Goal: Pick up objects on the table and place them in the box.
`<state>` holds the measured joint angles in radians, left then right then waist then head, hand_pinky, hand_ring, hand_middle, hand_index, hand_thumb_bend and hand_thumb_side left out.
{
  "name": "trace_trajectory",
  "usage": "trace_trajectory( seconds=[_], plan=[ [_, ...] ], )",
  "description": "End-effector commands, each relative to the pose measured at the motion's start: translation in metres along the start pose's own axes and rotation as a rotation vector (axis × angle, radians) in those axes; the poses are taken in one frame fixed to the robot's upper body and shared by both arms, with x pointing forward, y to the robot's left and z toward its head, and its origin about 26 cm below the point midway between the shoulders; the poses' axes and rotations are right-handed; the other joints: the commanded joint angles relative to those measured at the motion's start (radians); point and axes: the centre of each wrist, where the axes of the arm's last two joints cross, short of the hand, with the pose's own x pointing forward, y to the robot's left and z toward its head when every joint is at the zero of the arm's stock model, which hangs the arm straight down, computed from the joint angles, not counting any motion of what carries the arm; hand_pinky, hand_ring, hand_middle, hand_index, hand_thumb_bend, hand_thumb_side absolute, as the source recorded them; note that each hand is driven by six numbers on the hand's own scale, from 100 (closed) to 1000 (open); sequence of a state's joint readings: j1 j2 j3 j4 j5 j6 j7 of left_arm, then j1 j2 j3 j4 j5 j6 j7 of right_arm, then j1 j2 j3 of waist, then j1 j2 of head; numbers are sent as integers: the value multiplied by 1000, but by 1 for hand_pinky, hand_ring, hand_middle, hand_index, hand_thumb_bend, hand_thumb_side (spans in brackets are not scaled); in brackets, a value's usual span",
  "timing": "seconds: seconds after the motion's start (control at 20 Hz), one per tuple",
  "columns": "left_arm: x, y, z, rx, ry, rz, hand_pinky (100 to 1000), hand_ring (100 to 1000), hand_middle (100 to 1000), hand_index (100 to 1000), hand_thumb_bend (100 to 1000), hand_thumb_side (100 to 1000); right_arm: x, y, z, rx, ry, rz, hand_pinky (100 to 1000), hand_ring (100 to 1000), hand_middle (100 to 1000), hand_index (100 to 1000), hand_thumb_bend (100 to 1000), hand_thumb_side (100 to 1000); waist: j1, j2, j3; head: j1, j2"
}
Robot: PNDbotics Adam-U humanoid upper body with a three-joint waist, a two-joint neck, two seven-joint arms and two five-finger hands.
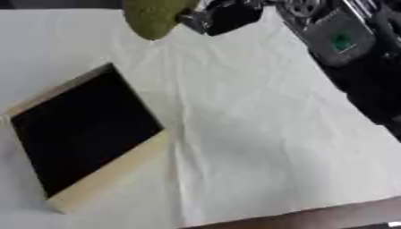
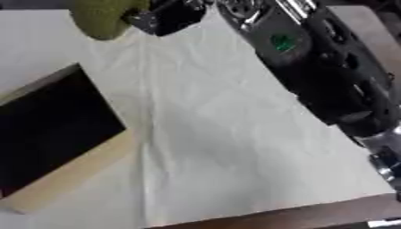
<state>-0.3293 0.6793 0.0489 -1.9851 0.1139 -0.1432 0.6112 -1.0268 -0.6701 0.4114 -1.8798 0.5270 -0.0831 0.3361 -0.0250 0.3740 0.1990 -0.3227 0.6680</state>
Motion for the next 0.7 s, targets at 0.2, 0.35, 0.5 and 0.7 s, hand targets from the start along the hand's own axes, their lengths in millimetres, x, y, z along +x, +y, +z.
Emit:
trace_trajectory(
  seconds=[0.2, 0.35, 0.5, 0.7],
  plan=[
    [8, 6, -9, 2, -42, -15, 597, 695, 712, 769, 988, 844, 49, -20, -22, -70, -102, 23, 802, 592, 444, 492, 100, 100, -11, -31, 3, 0, 9],
    [7, 6, -8, 1, -40, -19, 596, 694, 712, 768, 989, 845, 62, -14, -31, -49, -128, 30, 802, 591, 444, 492, 100, 100, -15, -29, 2, 11, 10],
    [7, 6, -7, 1, -36, -22, 595, 693, 711, 767, 990, 844, 69, -6, -36, -23, -140, 22, 804, 590, 444, 494, 100, 100, -18, -27, 5, 13, 12],
    [6, 7, -6, 3, -31, -26, 593, 692, 710, 766, 990, 843, 74, 4, -37, 28, -138, 8, 806, 589, 444, 495, 100, 100, -20, -24, 9, 13, 11]
  ],
)
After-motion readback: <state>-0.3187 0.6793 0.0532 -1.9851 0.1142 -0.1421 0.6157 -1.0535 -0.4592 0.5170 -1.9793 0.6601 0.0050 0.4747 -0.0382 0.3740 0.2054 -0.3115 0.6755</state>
